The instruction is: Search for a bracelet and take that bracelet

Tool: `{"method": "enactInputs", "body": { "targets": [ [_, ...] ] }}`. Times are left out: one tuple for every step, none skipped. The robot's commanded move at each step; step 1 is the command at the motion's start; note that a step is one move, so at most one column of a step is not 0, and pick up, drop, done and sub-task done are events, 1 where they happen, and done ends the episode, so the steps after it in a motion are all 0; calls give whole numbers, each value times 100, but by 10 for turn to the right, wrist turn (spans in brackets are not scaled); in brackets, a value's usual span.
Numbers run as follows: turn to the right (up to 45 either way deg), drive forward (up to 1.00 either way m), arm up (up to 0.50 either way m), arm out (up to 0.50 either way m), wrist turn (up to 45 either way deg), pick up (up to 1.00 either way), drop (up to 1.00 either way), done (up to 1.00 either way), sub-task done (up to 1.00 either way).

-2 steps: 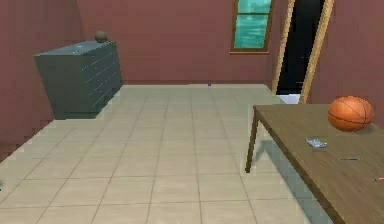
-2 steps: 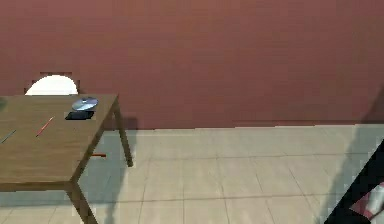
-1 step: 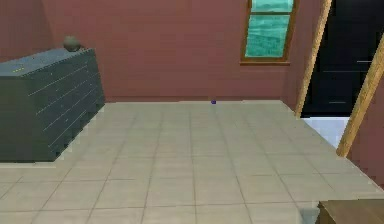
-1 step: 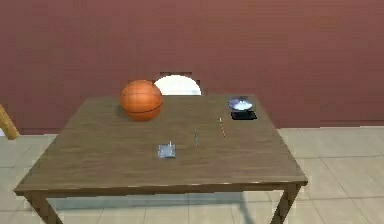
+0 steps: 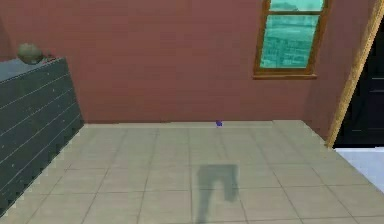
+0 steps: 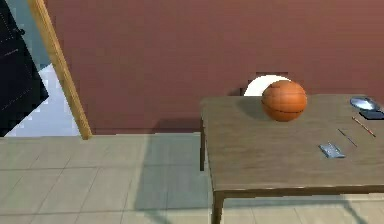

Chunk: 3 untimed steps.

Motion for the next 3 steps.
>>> {"method": "enactInputs", "body": {
  "targets": [
    [450, 0, 0, 0, 0, 0, 0, 0, 0],
    [60, 0, 0, 0, 0, 0, 0, 0, 0],
    [0, 10, 0, 0, 0, 0, 0, 0, 0]
  ]
}}
